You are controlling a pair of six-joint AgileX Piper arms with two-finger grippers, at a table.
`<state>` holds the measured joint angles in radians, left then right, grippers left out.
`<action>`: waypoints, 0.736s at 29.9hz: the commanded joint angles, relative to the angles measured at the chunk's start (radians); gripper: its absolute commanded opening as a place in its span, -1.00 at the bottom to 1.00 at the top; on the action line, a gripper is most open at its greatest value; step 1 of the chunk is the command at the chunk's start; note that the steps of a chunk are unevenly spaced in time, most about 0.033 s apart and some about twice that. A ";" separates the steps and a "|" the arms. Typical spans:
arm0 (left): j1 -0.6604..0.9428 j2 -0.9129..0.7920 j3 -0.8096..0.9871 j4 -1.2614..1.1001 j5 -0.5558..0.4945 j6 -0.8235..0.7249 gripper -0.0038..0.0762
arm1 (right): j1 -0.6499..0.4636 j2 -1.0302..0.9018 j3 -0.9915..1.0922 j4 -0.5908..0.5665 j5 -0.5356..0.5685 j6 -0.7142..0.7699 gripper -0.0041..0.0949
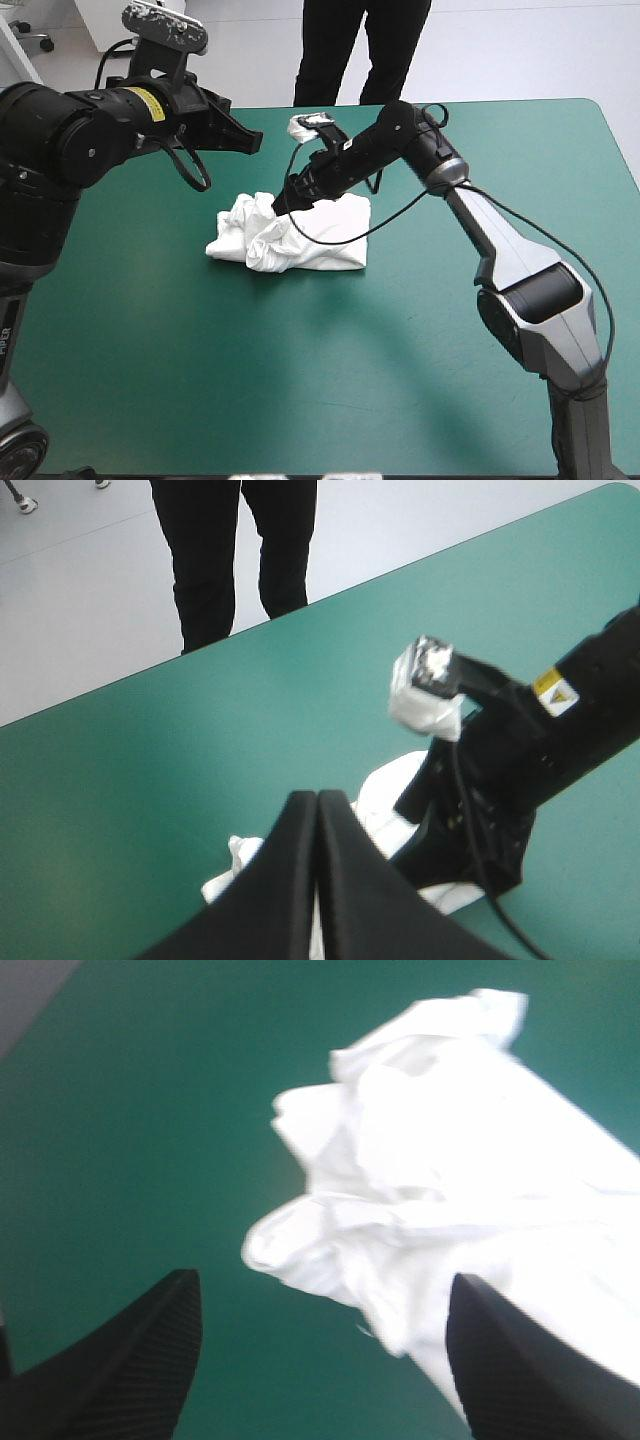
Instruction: Fold the cloth
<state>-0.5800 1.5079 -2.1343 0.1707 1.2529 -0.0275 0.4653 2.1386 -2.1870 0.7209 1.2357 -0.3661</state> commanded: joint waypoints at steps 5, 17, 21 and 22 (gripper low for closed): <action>-0.004 -0.071 -0.027 0.010 0.035 -0.002 -0.93 | -0.200 -0.296 0.175 -0.137 0.012 0.081 0.39; -0.004 -0.073 -0.027 0.052 0.035 -0.002 -0.93 | -0.313 -0.340 0.597 0.120 -0.183 -0.112 0.39; -0.004 -0.073 -0.027 0.058 0.035 -0.002 -0.93 | -0.313 -0.261 0.597 0.231 -0.196 -0.163 0.39; -0.004 -0.073 -0.027 0.058 0.035 -0.002 -0.93 | -0.313 -0.243 0.597 0.247 -0.196 -0.174 0.39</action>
<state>-0.5800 1.4686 -2.1343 0.2157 1.2529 -0.0248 0.1521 1.9031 -1.5714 0.8579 1.0591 -0.4939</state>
